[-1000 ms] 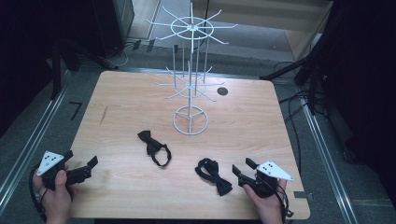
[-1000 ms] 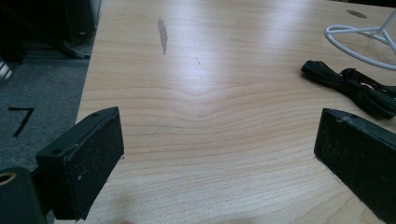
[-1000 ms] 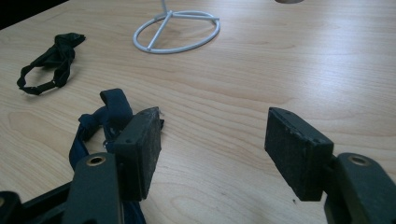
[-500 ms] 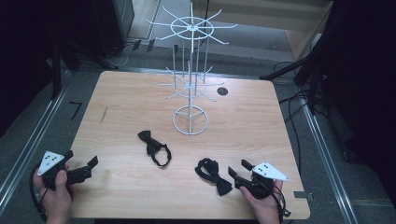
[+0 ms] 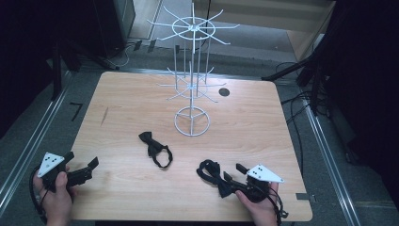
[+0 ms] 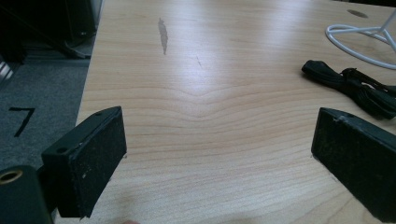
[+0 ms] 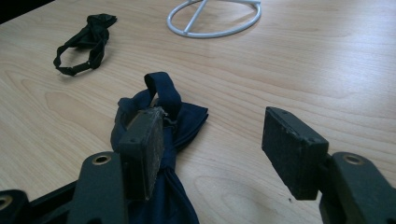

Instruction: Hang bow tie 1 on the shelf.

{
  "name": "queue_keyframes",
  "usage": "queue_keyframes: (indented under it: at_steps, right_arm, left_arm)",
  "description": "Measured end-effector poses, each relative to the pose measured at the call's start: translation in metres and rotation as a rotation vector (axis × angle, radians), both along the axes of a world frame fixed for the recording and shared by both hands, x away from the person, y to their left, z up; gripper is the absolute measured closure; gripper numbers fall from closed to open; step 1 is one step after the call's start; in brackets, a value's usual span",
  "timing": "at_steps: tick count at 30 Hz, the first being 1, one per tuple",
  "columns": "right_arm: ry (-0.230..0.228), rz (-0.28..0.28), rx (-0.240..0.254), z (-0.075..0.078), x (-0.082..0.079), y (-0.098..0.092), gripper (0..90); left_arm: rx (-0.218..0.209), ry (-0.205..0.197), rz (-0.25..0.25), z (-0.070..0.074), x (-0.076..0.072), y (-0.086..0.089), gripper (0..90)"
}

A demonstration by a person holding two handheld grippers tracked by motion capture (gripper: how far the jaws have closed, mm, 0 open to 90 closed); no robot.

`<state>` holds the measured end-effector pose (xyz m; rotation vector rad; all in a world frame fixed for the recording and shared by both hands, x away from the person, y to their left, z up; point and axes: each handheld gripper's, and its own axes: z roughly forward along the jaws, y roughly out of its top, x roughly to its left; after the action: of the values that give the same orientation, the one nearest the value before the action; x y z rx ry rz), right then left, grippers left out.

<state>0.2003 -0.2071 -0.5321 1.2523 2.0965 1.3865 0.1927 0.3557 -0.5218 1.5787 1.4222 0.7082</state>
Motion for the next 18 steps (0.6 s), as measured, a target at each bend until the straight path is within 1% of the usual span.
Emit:
queue_keyframes:
  at_steps: [3, 9, 11, 12, 14, 15, 16, 18]
  right_arm:
    - [0.005, 0.006, 0.0, 0.0, 0.0, 0.001, 40.5]
    - [0.017, 0.037, -0.004, -0.002, -0.001, 0.006, 42.5]
    - [0.018, 0.056, 0.006, -0.003, -0.002, 0.008, 42.4]
    - [0.018, 0.056, 0.006, -0.003, -0.002, 0.008, 42.4]
    - [0.021, 0.092, 0.019, -0.003, -0.003, 0.011, 42.4]
    - [0.021, 0.092, 0.019, -0.003, -0.003, 0.011, 42.4]
    - [0.03, 0.101, 0.017, -0.004, -0.003, 0.013, 42.5]
    - [0.04, 0.102, 0.005, -0.006, -0.003, 0.016, 42.5]
  left_arm:
    - [0.003, 0.001, -0.003, 0.0, 0.0, 0.0, 4.0]
    - [0.002, 0.001, -0.002, 0.0, 0.0, 0.0, 4.0]
    - [0.003, 0.001, -0.002, 0.0, 0.0, 0.0, 4.0]
    - [0.003, 0.001, -0.002, 0.0, 0.0, 0.0, 4.0]
    - [0.003, 0.001, -0.002, 0.0, 0.0, 0.0, 4.0]
    - [0.003, 0.001, -0.002, 0.0, 0.0, 0.0, 4.0]
    - [0.003, 0.001, -0.002, 0.0, 0.0, 0.0, 4.0]
    - [0.003, 0.001, -0.002, 0.0, 0.0, 0.0, 4.0]
